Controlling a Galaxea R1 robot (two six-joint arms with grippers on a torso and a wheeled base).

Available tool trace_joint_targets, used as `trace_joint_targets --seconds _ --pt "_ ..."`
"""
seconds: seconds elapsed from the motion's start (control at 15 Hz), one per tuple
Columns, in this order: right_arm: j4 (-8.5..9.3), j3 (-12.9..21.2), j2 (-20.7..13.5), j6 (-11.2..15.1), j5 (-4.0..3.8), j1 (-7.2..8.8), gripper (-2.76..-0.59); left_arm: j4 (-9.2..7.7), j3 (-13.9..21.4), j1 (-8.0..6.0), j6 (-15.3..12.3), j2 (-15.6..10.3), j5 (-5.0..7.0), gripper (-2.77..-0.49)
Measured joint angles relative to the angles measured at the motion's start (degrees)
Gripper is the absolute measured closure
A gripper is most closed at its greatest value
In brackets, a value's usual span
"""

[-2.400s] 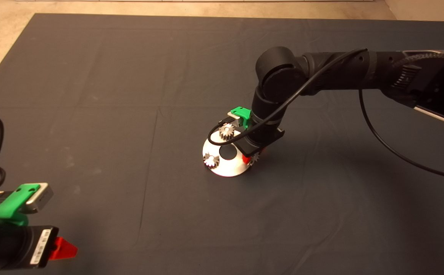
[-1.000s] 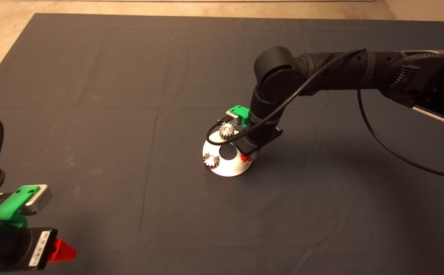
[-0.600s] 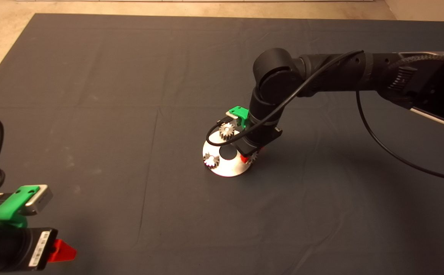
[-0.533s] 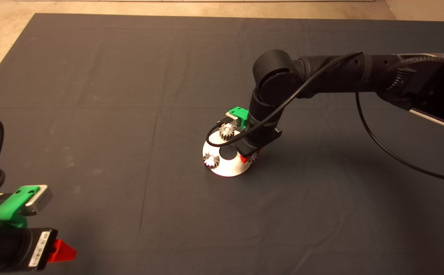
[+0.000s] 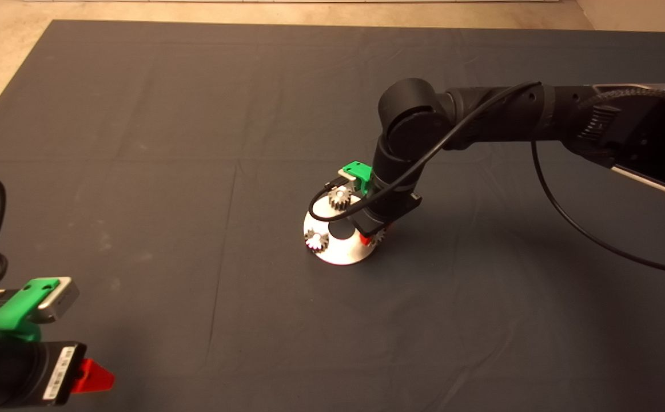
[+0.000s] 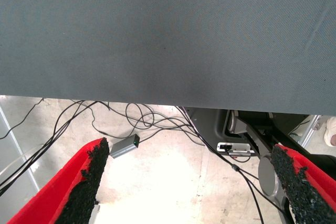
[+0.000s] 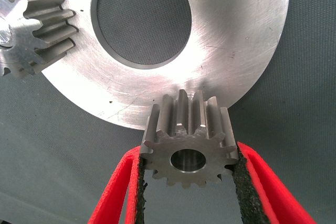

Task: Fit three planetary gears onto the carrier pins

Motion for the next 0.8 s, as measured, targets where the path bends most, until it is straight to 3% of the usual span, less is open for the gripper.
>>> trace_joint_targets --seconds 0.8 --pt "0.0 0.0 -0.1 0.0 0.04 -0.02 -1.01 -0.02 0.0 0.02 0.0 0.0 0.0 -2.19"
